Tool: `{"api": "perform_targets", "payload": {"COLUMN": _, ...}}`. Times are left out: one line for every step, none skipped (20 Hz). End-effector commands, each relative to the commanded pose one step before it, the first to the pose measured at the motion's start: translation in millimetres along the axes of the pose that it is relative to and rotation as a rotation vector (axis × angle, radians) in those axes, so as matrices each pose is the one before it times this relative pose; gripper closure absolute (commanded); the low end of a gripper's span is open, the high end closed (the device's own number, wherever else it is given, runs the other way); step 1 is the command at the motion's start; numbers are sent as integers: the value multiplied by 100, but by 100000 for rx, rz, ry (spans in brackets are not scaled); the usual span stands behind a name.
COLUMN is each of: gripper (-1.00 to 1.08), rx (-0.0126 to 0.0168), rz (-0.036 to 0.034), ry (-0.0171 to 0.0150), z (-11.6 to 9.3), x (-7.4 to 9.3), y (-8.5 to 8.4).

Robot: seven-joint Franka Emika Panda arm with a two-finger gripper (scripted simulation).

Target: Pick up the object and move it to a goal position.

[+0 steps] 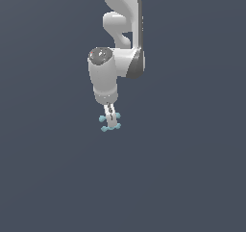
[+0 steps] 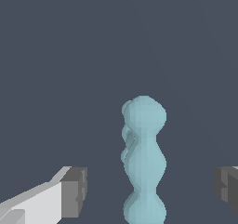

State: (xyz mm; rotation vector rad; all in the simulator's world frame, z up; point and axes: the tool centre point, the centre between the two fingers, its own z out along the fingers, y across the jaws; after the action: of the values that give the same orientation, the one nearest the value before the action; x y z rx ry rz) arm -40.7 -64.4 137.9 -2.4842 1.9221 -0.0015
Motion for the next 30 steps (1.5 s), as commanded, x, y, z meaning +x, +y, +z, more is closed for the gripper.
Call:
{"api": "perform_targets", "payload": {"gripper": -92, "rx": -126, "rz": 148, "ry": -3, "z": 1006, "x": 11, "y": 84}}
{"api": "perform_targets", "payload": {"gripper": -92, "rx": -7, "rz": 68, "ry": 12, "z": 551, "x": 2, "y": 26}}
{"api": "perform_targets", "payload": {"gripper": -92, "rx": -6, "rz": 68, "ry": 11, "z": 571, "x": 1, "y": 24}}
{"api": "perform_targets", "payload": {"gripper": -92, "rx": 0, "rz": 0, "ry": 0, "z": 504, "x": -29, "y": 5}}
{"api": "perform_targets", "payload": {"gripper": -92, "rx": -5, "rz": 97, "ry": 8, "z": 437, "x": 28, "y": 17}}
{"api": "perform_targets", "payload": {"gripper": -92, "rx": 0, "rz": 0, "ry": 0, "z": 367, "x": -18, "y": -11}}
{"api": "perform_targets", "payload": {"gripper": -92, "rx": 0, "rz": 0, "ry": 0, "z": 298, "x": -12, "y": -19}}
{"api": "perform_targets", "payload": {"gripper": -92, "rx": 17, "rz": 58, "ry": -34, "z": 224, "x": 28, "y": -12}}
{"api": "perform_targets", "payload": {"gripper": -92, "rx": 0, "rz": 0, "ry": 0, "z": 153, "x": -3, "y": -26}}
{"api": "perform_targets", "payload": {"gripper": -92, "rx": 0, "rz": 0, "ry": 0, "z": 87, "x": 0, "y": -20}}
{"api": "perform_targets", "payload": {"gripper": -92, "rx": 0, "rz": 0, "ry": 0, "z": 28, "x": 0, "y": -8}}
{"api": "perform_targets", "payload": {"gripper": 108, "rx": 0, "rz": 0, "ry": 0, "z": 0, "x": 0, "y": 0}}
{"api": "perform_targets", "payload": {"gripper": 108, "rx": 0, "rz": 0, "ry": 0, "z": 0, "x": 0, "y": 0}}
{"api": "perform_targets", "payload": {"gripper": 108, "rx": 0, "rz": 0, "ry": 0, "z": 0, "x": 0, "y": 0}}
{"api": "perform_targets", "payload": {"gripper": 108, "rx": 0, "rz": 0, "ry": 0, "z": 0, "x": 0, "y": 0}}
{"api": "perform_targets", "payload": {"gripper": 108, "rx": 0, "rz": 0, "ry": 0, "z": 0, "x": 0, "y": 0}}
{"api": "perform_targets", "payload": {"gripper": 108, "rx": 0, "rz": 0, "ry": 0, "z": 0, "x": 0, "y": 0}}
{"api": "perform_targets", "payload": {"gripper": 108, "rx": 0, "rz": 0, "ry": 0, "z": 0, "x": 0, "y": 0}}
{"api": "perform_targets", "payload": {"gripper": 108, "rx": 0, "rz": 0, "ry": 0, "z": 0, "x": 0, "y": 0}}
{"api": "perform_targets", "payload": {"gripper": 108, "rx": 0, "rz": 0, "ry": 0, "z": 0, "x": 0, "y": 0}}
{"api": "perform_targets", "payload": {"gripper": 108, "rx": 0, "rz": 0, "ry": 0, "z": 0, "x": 0, "y": 0}}
{"api": "perform_targets", "payload": {"gripper": 108, "rx": 0, "rz": 0, "ry": 0, "z": -2, "x": 2, "y": -8}}
{"api": "perform_targets", "payload": {"gripper": 108, "rx": 0, "rz": 0, "ry": 0, "z": -31, "x": -5, "y": -2}}
{"api": "perform_targets", "payload": {"gripper": 108, "rx": 0, "rz": 0, "ry": 0, "z": -92, "x": -16, "y": -5}}
{"api": "perform_targets", "payload": {"gripper": 108, "rx": 0, "rz": 0, "ry": 0, "z": -154, "x": -27, "y": -8}}
{"api": "perform_targets", "payload": {"gripper": 108, "rx": 0, "rz": 0, "ry": 0, "z": -216, "x": -38, "y": -11}}
{"api": "perform_targets", "payload": {"gripper": 108, "rx": 0, "rz": 0, "ry": 0, "z": -279, "x": -49, "y": -14}}
{"api": "perform_targets", "payload": {"gripper": 108, "rx": 0, "rz": 0, "ry": 0, "z": -343, "x": -60, "y": -18}}
{"api": "perform_targets", "payload": {"gripper": 108, "rx": 0, "rz": 0, "ry": 0, "z": -408, "x": -71, "y": -21}}
{"api": "perform_targets", "payload": {"gripper": 108, "rx": 0, "rz": 0, "ry": 0, "z": -473, "x": -82, "y": -25}}
